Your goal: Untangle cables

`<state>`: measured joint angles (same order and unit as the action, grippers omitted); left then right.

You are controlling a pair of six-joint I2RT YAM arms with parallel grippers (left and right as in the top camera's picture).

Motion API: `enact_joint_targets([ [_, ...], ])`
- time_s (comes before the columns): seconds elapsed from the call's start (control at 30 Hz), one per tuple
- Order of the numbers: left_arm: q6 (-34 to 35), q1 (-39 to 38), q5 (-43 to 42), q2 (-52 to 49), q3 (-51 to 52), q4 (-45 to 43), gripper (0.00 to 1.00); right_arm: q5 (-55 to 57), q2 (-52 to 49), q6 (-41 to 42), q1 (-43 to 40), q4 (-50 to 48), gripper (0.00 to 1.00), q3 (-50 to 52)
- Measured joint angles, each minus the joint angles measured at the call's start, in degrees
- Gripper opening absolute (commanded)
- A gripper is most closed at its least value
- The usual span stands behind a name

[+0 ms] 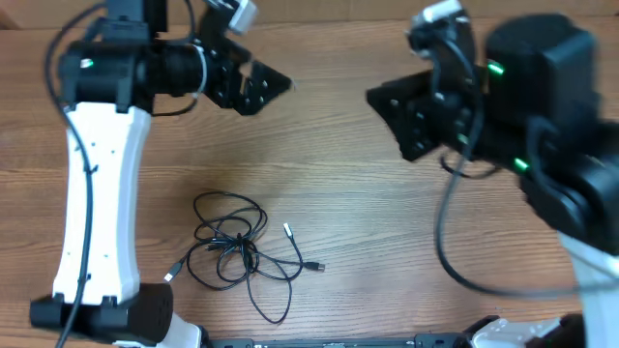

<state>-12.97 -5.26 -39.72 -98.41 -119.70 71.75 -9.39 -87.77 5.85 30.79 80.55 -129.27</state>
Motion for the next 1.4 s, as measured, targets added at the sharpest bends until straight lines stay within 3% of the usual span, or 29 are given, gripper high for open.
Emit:
enact_joint_targets([
  [0.07,6.5,0.0,10.0,1.6,-2.8,2.1,1.0,-0.1,-2.5,-0.1,0.2,-0.1,0.6,2.2],
  [0.17,17.0,0.0,26.8,5.4,-5.0,4.3,1.0,-0.9,-7.5,-0.1,2.6,-2.6,0.63,7.4],
  [0.27,23.6,0.0,37.3,8.5,-5.7,4.9,1.0,-1.8,-12.5,-0.1,8.0,-7.5,0.62,15.2],
  [0.4,28.0,0.0,44.8,9.2,-5.7,5.7,1.0,-2.6,-15.7,-1.1,16.0,-15.9,0.63,26.4],
  [0.63,29.6,3.2,48.2,9.2,-5.7,8.4,1.0,-3.3,-16.2,-10.5,27.0,-31.6,0.64,44.0],
  [0.83,29.6,3.8,48.8,9.2,-5.7,10.6,0.99,-2.4,-16.2,-16.6,29.3,-48.5,0.65,49.9],
  [1.1,29.5,3.8,48.8,9.2,-5.7,12.0,1.0,-2.2,-23.2,-16.9,29.3,-50.9,0.66,50.0],
  [1.13,29.5,3.8,48.8,9.2,-5.7,12.1,1.0,-2.3,-25.2,-16.2,29.3,-50.8,0.46,50.1],
  [1.17,29.5,3.8,48.8,9.2,-5.7,12.3,1.0,-2.5,-26.2,-15.8,29.2,-50.5,0.04,50.1],
  [1.4,29.5,3.8,49.0,9.2,-5.7,12.4,1.0,-3.8,-26.6,-14.1,29.1,-44.7,0.04,49.7],
])
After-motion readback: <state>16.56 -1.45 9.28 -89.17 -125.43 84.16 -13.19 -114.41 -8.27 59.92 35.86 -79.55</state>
